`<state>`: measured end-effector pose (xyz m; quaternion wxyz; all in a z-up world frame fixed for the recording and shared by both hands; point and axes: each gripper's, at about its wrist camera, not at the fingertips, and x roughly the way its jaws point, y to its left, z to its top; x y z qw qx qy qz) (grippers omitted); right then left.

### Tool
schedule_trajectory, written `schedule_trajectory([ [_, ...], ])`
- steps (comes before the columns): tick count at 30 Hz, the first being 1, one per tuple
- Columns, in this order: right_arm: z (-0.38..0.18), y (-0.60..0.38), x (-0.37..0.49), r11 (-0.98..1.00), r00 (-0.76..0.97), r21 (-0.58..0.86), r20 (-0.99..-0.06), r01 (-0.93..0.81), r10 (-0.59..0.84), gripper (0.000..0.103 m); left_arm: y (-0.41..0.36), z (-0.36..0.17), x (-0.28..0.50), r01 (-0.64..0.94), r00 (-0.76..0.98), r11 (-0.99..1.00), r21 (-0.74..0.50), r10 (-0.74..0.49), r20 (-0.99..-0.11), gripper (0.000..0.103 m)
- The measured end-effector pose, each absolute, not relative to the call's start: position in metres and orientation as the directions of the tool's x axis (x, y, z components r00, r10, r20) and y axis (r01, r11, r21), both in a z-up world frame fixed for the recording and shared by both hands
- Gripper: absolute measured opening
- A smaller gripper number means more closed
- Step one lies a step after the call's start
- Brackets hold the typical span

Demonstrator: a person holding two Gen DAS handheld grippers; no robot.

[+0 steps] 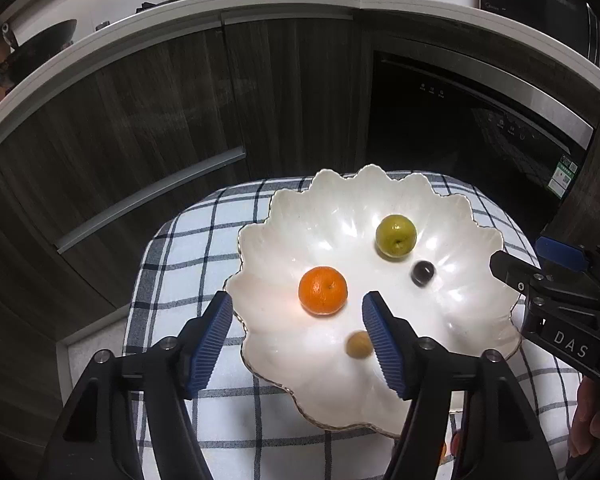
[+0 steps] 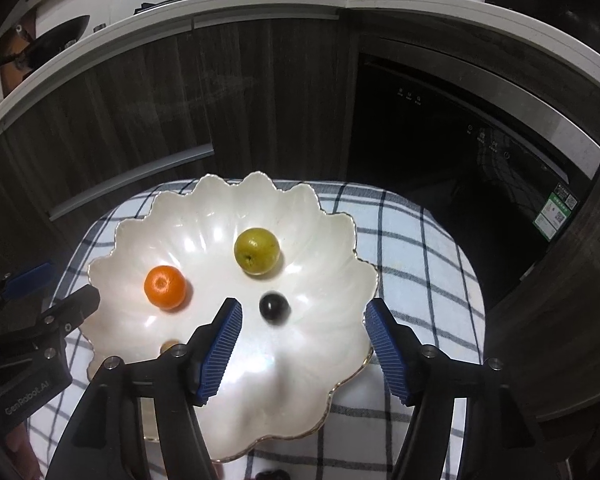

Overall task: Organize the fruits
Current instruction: 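Open both tools to drop the brown fruit and plum into the bowl, then withdraw both tools from the bowl and lower toward the fruits on the cloth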

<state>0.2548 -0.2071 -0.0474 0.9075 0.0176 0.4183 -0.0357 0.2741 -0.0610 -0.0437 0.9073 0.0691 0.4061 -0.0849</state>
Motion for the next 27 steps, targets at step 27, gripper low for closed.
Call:
schedule_trajectory([
  [27,-0.015,-0.225,0.228,0.993,0.696,0.026,-0.715,0.113,-0.061,0.065,-0.082,-0.012,0.245,0.243,0.701,0.966,0.082,-0.117,-0.703,0.074],
])
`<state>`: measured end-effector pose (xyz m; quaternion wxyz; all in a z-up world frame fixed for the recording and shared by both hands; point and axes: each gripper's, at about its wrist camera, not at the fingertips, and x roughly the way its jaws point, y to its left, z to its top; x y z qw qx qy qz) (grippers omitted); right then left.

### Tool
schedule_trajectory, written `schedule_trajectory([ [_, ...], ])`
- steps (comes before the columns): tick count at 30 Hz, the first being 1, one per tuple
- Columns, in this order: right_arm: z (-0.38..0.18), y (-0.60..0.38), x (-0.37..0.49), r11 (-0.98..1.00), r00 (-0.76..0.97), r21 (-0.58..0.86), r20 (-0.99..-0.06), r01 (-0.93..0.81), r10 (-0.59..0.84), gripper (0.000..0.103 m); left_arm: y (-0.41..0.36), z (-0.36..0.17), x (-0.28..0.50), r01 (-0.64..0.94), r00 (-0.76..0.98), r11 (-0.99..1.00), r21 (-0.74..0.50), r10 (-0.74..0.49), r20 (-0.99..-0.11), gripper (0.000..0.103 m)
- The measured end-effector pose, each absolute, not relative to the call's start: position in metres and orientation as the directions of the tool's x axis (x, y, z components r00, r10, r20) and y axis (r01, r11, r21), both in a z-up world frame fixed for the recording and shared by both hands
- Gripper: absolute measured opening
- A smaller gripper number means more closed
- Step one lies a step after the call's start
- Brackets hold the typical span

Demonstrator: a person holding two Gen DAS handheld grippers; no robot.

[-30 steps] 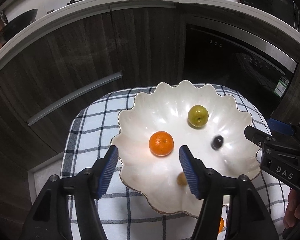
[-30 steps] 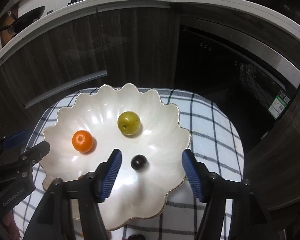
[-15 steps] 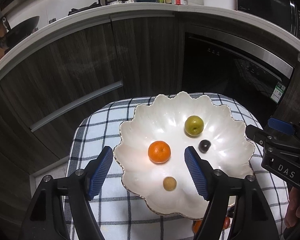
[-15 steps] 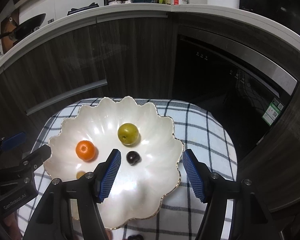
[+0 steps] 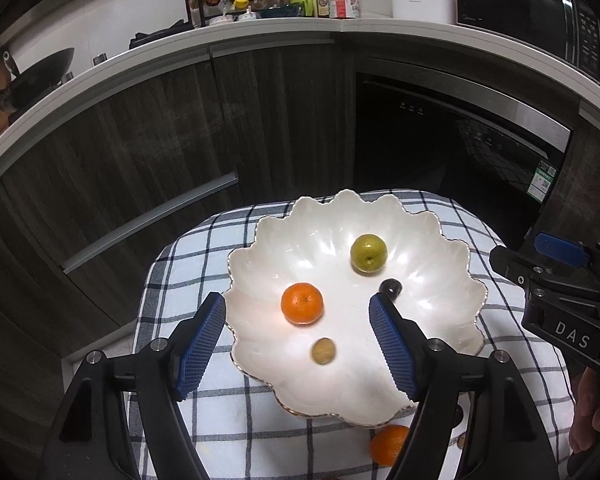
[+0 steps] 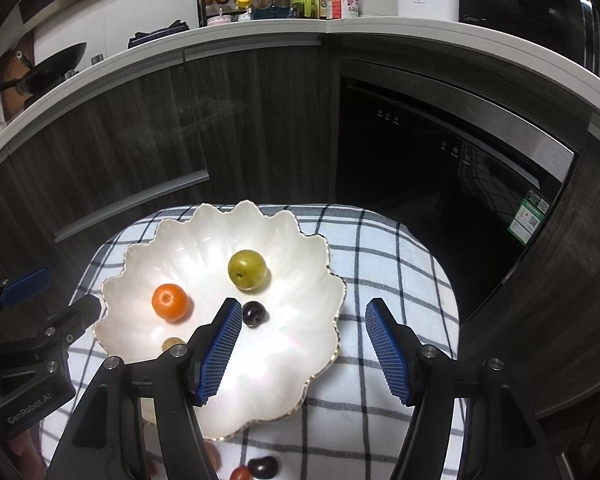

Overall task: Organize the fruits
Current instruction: 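Withdraw both tools from the bowl and lower toward the fruits on the cloth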

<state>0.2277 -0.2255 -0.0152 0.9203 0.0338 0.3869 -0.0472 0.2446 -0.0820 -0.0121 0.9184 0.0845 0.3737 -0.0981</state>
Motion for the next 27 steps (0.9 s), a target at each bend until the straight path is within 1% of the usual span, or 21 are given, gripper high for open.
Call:
schedule_trajectory([
  [12,-0.013,-0.236,0.203,0.991,0.707,0.019,-0.702,0.129,-0.079,0.065,-0.093,-0.011,0.225,0.277,0.700,0.957,0.085,-0.141,-0.700,0.074],
  [27,-0.018,-0.236,0.173,0.992,0.701,0.022,-0.709,0.124,-0.072,0.065,-0.096,-0.015,0.198,0.317,0.696,0.944,0.087,-0.169,-0.698,0.074],
])
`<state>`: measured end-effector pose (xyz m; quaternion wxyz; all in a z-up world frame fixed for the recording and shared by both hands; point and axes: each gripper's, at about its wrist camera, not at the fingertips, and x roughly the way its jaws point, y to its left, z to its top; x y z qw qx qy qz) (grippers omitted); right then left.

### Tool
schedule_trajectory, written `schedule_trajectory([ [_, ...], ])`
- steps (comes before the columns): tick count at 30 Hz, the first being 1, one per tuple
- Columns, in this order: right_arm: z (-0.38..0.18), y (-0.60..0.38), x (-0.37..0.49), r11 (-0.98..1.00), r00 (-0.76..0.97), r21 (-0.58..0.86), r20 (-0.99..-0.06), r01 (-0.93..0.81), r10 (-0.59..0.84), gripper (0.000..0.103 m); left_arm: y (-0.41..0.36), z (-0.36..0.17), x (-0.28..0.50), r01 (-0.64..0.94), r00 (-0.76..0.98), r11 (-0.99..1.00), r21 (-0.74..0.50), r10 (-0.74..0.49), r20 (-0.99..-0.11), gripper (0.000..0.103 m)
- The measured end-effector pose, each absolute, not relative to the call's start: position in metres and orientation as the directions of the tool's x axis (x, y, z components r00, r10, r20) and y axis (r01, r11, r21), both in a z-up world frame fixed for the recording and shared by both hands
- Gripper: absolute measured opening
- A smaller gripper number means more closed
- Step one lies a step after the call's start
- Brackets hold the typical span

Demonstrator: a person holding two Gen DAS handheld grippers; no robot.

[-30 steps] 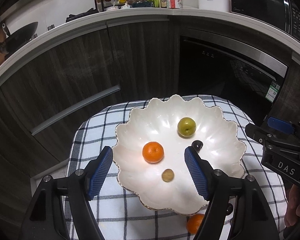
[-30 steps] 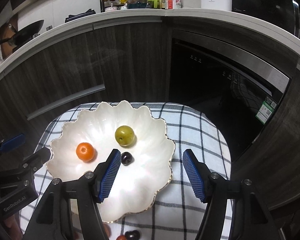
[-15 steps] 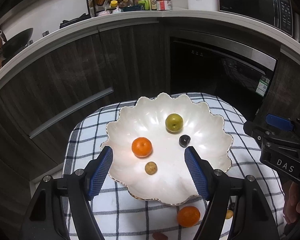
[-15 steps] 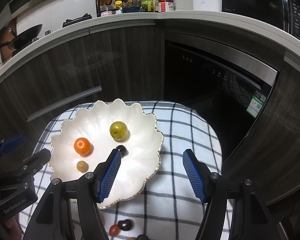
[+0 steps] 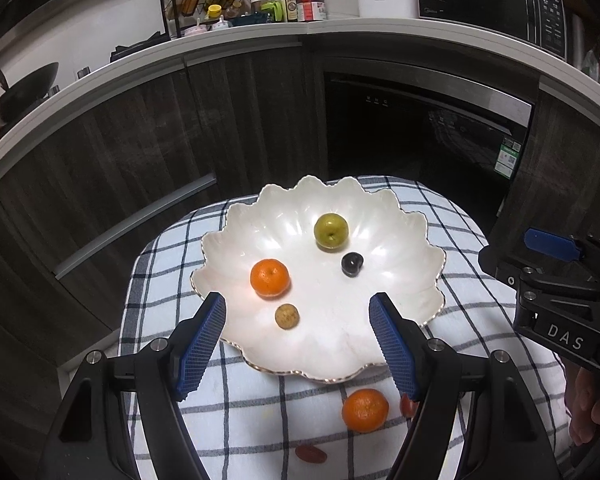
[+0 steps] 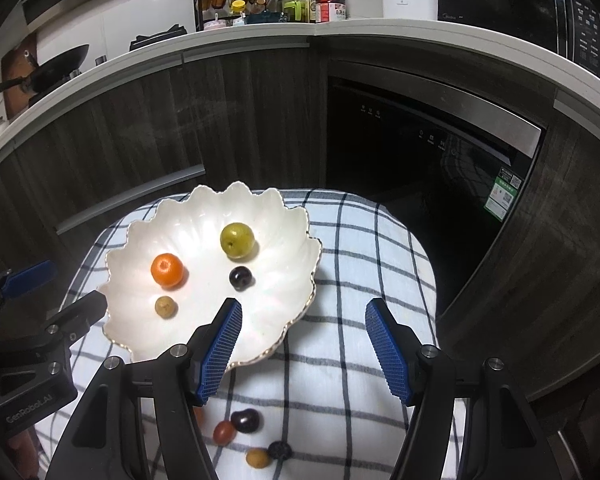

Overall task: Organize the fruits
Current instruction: 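Withdraw both tools from the bowl and lower toward the fruits on the cloth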

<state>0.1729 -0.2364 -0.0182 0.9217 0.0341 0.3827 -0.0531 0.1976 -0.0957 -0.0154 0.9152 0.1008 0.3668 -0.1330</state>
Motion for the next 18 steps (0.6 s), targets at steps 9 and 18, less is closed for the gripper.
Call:
schedule_trajectory([
  [9,-0.025,-0.236,0.157,0.991,0.693,0.036,-0.718,0.131,-0.065,0.065,-0.095,-0.024,0.181,0.337,0.683,0.939,0.076,-0.187,-0.706,0.074],
  [18,-0.038,-0.230,0.141,0.993,0.678,0.016,-0.731,0.120,-0.070,0.065,-0.094,-0.044,0.163,0.357,0.660,0.932,0.069,-0.199,-0.724,0.074],
])
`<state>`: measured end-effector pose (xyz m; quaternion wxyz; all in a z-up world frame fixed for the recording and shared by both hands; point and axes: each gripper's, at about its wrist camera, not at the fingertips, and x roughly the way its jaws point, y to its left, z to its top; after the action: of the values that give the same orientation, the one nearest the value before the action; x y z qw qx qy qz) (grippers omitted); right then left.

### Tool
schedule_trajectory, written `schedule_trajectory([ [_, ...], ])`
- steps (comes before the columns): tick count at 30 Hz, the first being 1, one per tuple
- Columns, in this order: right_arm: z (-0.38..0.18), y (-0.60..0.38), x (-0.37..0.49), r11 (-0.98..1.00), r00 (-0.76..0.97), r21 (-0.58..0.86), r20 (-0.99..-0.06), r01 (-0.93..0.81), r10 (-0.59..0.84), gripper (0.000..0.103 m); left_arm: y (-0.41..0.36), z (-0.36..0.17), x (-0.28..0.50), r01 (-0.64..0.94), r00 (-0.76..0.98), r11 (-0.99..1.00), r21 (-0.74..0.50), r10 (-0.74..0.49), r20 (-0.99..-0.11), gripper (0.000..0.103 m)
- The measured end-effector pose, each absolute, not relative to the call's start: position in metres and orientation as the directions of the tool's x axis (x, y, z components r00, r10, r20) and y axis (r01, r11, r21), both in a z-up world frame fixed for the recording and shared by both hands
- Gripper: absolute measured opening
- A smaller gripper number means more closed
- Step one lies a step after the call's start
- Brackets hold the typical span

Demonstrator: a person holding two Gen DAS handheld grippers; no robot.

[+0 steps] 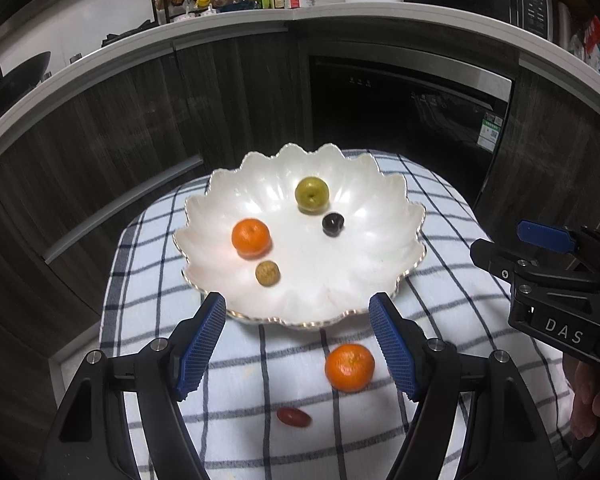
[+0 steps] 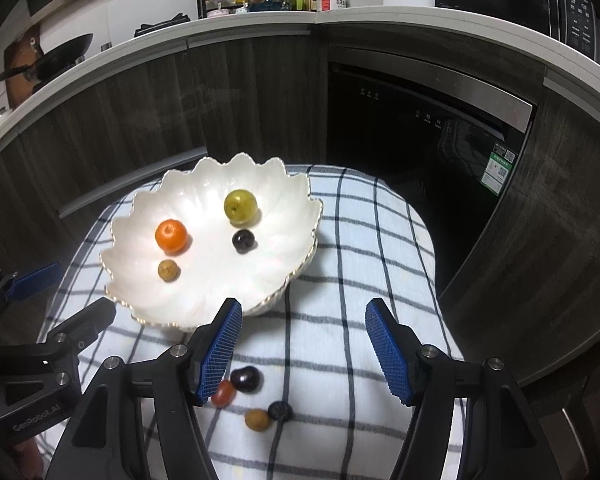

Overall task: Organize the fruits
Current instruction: 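Withdraw both tools from the bowl and lower toward the fruits on the cloth, then lower the left tool around the mandarin while the right tool lowers around a tan round fruit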

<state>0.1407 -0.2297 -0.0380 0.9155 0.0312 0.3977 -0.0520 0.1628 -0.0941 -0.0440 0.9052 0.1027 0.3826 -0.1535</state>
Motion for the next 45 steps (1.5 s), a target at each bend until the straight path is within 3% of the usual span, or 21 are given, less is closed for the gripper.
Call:
schedule_trajectory([
  [26,-0.082,-0.216,0.108,0.998,0.621,0.010,-0.783,0.069,-0.035,0.065,-0.102,-0.097,0.139,0.437,0.600,0.897,0.059,-0.242,-0.763,0.073],
  [36,-0.094,-0.206,0.102,1.000,0.618,-0.001,-0.786,0.029,-0.019,0.064,-0.109,-0.116,0.138,0.473,0.608,0.874,0.113,-0.231,-0.759,0.068],
  [45,-0.110,-0.201,0.104,0.999,0.579,0.032,-0.815,0.018,0.016,0.048,-0.112,-0.128,0.143,0.484,0.597,0.868,0.110,-0.235,-0.767,0.063],
])
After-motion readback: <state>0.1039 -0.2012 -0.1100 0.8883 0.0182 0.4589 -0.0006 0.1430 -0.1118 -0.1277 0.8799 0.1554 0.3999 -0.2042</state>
